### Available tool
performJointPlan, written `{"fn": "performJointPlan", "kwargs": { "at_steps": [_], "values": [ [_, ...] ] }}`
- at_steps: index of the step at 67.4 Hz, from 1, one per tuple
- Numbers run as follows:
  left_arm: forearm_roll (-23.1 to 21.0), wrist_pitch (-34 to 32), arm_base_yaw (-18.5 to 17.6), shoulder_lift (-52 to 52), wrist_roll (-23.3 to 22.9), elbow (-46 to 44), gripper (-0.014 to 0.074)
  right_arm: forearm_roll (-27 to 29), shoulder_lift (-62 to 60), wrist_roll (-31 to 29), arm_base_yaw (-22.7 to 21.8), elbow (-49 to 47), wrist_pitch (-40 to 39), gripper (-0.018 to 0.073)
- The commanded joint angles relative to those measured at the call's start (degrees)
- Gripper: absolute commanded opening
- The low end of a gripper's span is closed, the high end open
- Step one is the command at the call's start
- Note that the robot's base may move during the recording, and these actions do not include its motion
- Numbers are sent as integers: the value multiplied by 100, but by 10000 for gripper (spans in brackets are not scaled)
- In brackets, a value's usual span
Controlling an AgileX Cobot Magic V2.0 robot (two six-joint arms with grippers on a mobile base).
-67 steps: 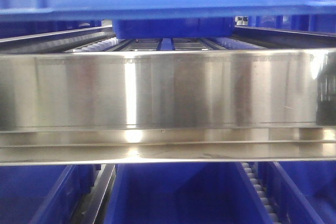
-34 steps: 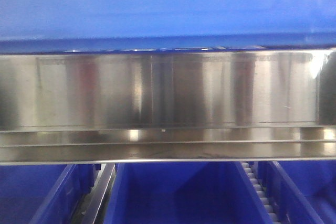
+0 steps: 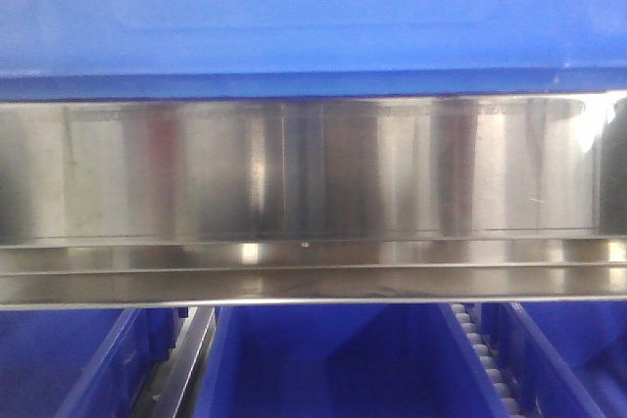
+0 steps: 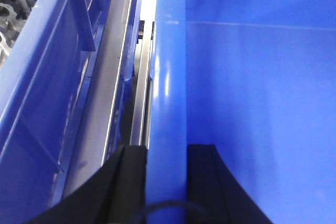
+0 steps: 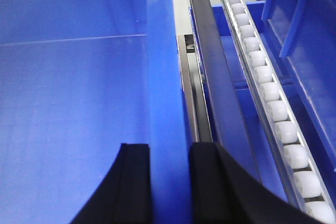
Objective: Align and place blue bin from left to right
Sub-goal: 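Pull the held bin off the shelf toward the robot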
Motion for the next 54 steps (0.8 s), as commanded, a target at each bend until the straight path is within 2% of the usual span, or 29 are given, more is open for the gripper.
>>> {"fn": "performJointPlan", "kwargs": {
  "at_steps": [1,8,15,22,54],
  "values": [
    [-41,-739,-126,-45,28,-45,-111,11,-59,-47,94,-45,-722,-80],
    [-41,-739,-126,-45,28,-45,-111,11,-59,-382,94,-45,-681,-80],
    [-41,-739,-126,-45,74,-45,-111,11,-59,-385,94,-45,-668,-80],
    [-69,-739,-126,-45,348,-45,-111,11,-59,-385,94,-45,-706,-80],
    [-82,-739,-126,-45,347,-45,-111,11,-59,-385,94,-45,-717,-80]
  ]
}}
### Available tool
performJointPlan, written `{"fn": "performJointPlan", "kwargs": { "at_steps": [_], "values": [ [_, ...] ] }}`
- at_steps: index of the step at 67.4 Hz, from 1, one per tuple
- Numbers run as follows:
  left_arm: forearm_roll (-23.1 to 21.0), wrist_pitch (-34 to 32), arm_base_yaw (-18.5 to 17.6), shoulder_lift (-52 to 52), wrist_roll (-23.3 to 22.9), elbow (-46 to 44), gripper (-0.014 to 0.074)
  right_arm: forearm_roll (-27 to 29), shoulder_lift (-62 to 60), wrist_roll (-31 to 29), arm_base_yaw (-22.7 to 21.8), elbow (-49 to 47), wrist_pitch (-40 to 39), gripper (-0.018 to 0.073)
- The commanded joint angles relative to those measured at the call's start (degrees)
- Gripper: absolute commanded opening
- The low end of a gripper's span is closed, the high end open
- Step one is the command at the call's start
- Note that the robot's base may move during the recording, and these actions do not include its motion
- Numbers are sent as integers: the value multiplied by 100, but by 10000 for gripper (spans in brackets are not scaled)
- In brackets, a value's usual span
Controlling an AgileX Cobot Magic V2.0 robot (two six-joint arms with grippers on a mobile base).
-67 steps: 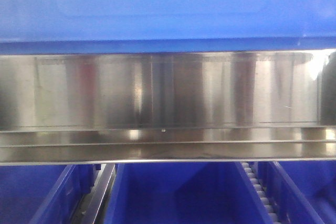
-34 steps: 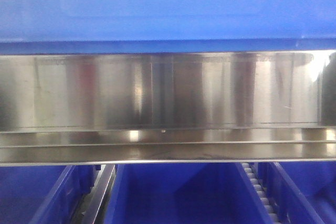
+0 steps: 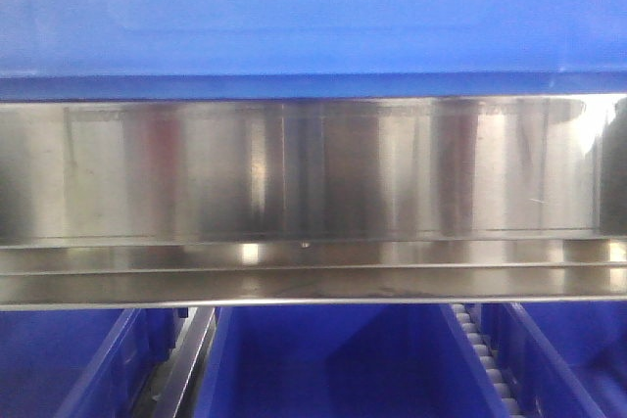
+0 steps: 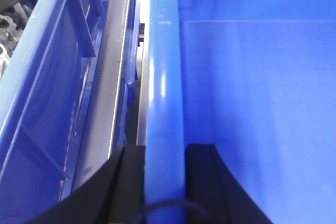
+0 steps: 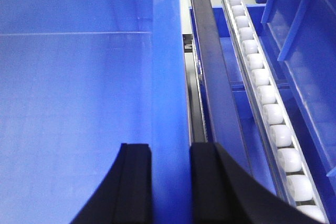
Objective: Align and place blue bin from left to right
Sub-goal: 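Pull the held bin off the shelf toward the robot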
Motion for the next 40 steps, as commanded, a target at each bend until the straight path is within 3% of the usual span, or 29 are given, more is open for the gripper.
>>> {"fn": "performJointPlan", "kwargs": {
  "at_steps": [1,40],
  "values": [
    [-95,-712,-126,-45,49,-58,-111,11,-59,-92,94,-49,-738,-80],
    [-73,-712,-126,-45,49,-58,-111,11,-59,-92,94,-49,-986,-80]
  ]
}}
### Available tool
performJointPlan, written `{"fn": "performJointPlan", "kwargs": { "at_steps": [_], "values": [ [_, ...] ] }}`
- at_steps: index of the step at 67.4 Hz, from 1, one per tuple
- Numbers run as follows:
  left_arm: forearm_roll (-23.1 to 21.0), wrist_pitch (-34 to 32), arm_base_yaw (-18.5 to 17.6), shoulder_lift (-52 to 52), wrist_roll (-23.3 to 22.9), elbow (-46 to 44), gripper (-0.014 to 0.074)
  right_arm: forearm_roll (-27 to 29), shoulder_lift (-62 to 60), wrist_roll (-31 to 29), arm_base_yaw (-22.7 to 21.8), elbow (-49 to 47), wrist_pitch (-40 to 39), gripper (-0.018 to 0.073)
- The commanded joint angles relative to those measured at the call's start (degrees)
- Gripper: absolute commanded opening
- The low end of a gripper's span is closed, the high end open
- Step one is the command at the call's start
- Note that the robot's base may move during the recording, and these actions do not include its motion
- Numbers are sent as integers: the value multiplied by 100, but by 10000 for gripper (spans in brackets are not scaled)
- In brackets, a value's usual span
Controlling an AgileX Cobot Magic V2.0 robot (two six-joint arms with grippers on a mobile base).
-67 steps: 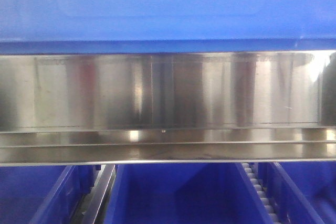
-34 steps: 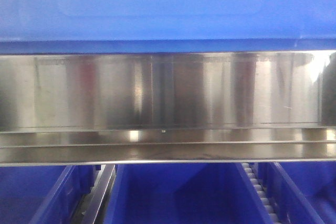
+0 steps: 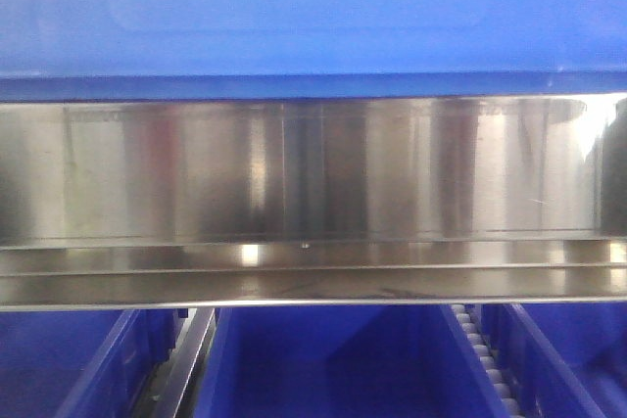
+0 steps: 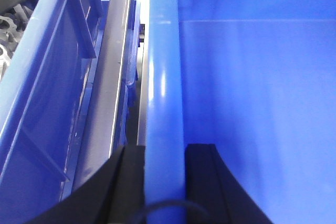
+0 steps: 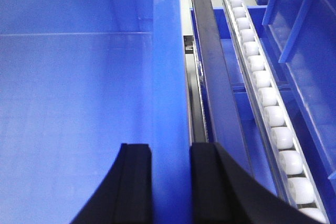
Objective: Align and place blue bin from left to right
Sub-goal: 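Pull the held bin off the shelf toward the robot, then turn the base away from the shelf holding the bin in both grippers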
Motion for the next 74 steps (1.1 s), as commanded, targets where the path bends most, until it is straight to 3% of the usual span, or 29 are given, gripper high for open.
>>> {"fn": "performJointPlan", "kwargs": {
  "at_steps": [1,74],
  "values": [
    [-85,-697,-126,-45,49,-62,-111,11,-59,-82,94,-49,-938,-80],
    [66,-697,-126,-45,49,-62,-111,11,-36,-82,94,-49,-947,-80]
  ]
}}
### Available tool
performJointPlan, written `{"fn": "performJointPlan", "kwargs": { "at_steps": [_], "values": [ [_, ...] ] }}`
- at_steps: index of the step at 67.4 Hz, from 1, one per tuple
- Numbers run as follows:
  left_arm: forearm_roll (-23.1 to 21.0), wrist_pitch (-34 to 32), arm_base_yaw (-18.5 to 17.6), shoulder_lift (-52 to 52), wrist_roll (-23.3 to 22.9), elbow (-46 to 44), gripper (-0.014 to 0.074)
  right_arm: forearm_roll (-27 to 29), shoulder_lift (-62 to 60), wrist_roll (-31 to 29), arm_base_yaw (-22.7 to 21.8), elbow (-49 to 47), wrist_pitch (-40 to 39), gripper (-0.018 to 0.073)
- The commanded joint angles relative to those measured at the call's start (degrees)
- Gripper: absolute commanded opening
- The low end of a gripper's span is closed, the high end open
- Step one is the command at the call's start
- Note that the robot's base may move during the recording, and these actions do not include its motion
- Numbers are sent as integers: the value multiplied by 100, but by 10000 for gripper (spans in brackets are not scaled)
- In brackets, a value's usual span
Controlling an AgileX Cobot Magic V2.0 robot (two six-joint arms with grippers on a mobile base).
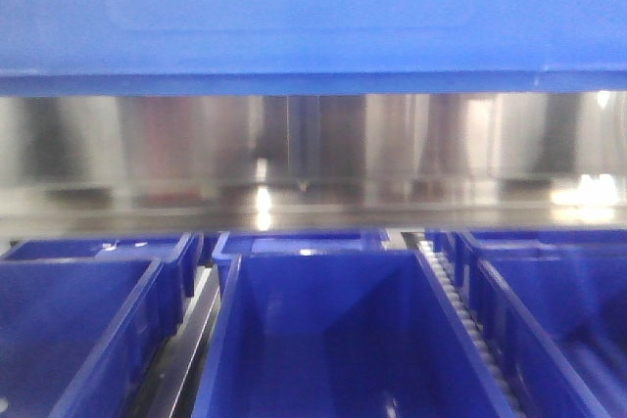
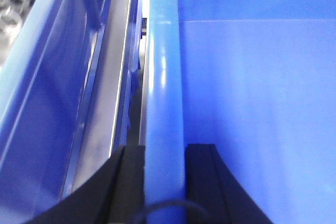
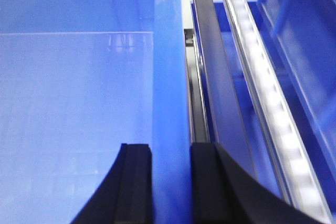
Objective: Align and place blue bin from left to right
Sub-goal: 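Turn the base away from the shelf holding the bin in both grippers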
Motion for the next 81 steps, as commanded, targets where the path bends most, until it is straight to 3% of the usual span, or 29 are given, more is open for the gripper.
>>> {"fn": "performJointPlan", "kwargs": {
  "at_steps": [1,81],
  "values": [
    [-31,-684,-126,-45,49,-62,-111,11,-36,-68,94,-49,-883,-80],
    [-38,-694,-126,-45,49,-62,-111,11,-36,-68,94,-49,-883,-80]
  ]
}}
